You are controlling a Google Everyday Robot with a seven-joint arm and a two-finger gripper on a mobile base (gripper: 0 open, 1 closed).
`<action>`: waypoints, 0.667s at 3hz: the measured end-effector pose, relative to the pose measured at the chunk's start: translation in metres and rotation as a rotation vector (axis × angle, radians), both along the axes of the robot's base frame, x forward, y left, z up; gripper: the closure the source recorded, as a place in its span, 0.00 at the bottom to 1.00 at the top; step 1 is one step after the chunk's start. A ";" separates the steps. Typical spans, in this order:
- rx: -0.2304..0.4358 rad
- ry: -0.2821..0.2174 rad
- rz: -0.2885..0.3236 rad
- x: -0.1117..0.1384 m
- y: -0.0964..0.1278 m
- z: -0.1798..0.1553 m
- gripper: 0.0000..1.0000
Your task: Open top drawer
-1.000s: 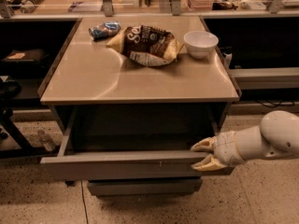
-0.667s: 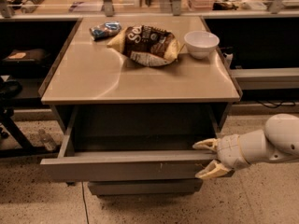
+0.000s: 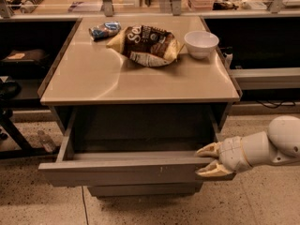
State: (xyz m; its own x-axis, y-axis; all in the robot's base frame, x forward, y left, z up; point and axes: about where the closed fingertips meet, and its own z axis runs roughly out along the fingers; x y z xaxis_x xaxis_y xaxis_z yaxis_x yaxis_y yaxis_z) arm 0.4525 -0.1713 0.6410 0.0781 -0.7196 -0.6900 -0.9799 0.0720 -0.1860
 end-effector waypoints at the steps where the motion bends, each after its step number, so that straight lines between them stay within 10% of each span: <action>1: 0.001 0.002 0.003 -0.008 -0.001 0.001 1.00; 2: 0.001 0.002 0.003 -0.009 0.000 0.001 1.00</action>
Offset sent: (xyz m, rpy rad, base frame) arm -0.2311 -0.0548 0.0198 -0.0326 0.0152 0.0423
